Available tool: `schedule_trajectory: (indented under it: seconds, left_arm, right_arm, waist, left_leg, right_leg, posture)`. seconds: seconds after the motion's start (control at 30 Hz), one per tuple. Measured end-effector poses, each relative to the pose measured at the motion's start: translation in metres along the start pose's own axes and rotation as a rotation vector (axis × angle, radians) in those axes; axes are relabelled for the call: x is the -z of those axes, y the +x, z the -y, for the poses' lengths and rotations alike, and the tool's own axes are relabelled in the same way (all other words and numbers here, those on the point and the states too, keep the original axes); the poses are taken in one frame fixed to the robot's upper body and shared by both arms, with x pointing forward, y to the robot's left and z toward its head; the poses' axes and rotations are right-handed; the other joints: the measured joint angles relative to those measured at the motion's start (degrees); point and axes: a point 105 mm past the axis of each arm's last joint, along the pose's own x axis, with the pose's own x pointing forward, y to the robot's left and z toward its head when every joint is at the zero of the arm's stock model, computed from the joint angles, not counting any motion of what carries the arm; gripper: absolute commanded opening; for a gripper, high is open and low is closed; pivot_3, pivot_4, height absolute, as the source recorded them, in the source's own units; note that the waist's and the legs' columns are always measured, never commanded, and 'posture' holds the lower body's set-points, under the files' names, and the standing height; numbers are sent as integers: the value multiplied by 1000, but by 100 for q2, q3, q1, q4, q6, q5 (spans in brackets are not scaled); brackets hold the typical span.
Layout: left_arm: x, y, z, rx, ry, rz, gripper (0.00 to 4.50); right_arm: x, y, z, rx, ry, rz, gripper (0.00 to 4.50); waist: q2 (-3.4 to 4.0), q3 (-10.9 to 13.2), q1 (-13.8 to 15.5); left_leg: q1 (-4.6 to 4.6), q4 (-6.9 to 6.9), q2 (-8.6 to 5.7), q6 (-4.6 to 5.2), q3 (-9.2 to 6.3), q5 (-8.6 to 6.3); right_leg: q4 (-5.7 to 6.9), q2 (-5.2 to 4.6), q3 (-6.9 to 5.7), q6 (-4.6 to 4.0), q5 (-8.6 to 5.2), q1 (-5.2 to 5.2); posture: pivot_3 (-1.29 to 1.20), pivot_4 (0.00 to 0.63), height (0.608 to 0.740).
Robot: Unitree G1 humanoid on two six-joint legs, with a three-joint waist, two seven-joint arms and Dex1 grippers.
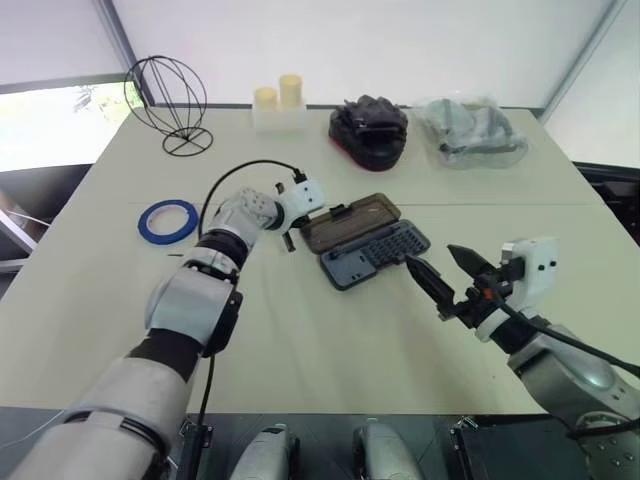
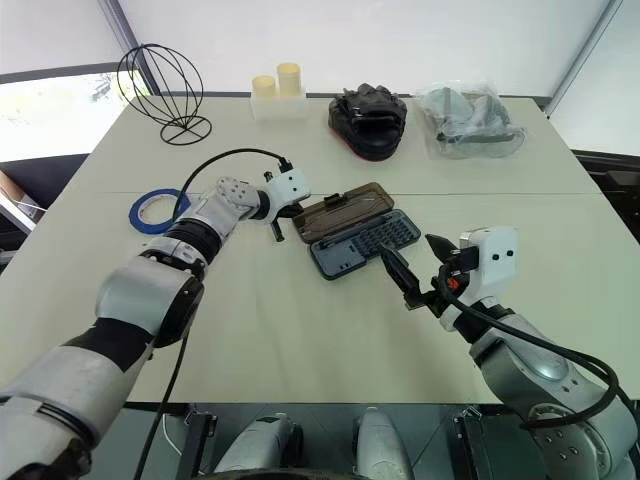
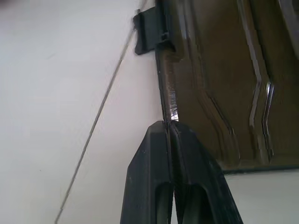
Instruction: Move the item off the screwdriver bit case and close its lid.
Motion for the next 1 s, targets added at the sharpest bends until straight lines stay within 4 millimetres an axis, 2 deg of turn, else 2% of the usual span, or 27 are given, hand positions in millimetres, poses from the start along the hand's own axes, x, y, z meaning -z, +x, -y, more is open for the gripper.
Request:
schedule_trajectory:
  seconds: [0.23,0.3,0.37,0.47,0.53,0.63,0.67,0.7,0.77,1.0]
  left_arm:
    - [2,-19,6,146,324,3,34]
    - [3,-20,8,164,348,-1,34]
    - [1,-17,7,147,289,13,34]
    - [-10,-10,-5,31,-25,100,34]
    - [-14,-8,-11,-12,-148,122,34]
    - [-14,-11,-21,-60,-326,134,808]
    - [-14,-12,-22,-67,-357,138,1437]
    - [-13,-12,-23,-72,-374,136,1768]
    - [-11,-11,-23,-80,-370,119,2749]
    - [-1,0,-8,-42,-301,16,2749]
  right_arm:
    - [5,-7,-1,-63,-35,-62,4500]
    - [5,-6,3,-60,-37,-68,4500]
    - [4,-5,6,-59,-33,-69,4500]
    - [-1,2,5,-80,-38,-51,4500]
    - [0,4,2,-96,-40,-52,4500]
    - [1,4,2,-97,-40,-58,4500]
    - [2,4,3,-95,-40,-61,4500]
    - [3,3,3,-92,-41,-63,4500]
    - [3,3,4,-90,-42,-64,4500]
    - [4,4,3,-88,-36,-64,4500]
  waist:
    - [-3,2,19]
    - [-3,2,19]
    - [-5,3,21]
    - [-5,3,19]
    - [-6,4,7]
    - [-6,4,-4]
    - [-6,4,-5]
    - [-6,4,-4]
    - [-6,4,0]
    - [-6,4,22]
  left_leg:
    - [-2,2,-2,1,0,0]
    - [-2,4,-2,1,1,0]
    - [-5,7,-2,1,0,0]
    - [-8,11,-2,4,-2,-2]
    - [-9,10,-2,4,-2,-2]
    - [-9,7,-1,3,-2,-2]
    - [-9,7,-1,3,-2,-1]
    - [-9,7,-1,3,-2,-1]
    - [-8,7,-1,2,-2,-1]
    - [-8,8,-3,2,-2,-1]
  right_leg:
    - [-2,-1,0,0,0,2]
    - [-1,-1,0,0,0,3]
    - [-1,0,-1,0,0,3]
    - [0,0,-3,1,-1,2]
    - [1,0,-3,1,-1,-1]
    - [9,1,-3,1,-1,-2]
    - [9,1,-3,1,-1,-2]
    - [9,1,-3,1,-1,-2]
    - [9,1,-3,1,-1,-2]
    - [4,-1,-2,1,-1,-2]
  posture:
    - [0,150,740]
    - [0,150,740]
    - [0,150,740]
    - [0,150,740]
    - [0,150,740]
    - [0,150,740]
    - [0,150,740]
    - [0,150,740]
    - [0,150,740]
    - [0,150,740]
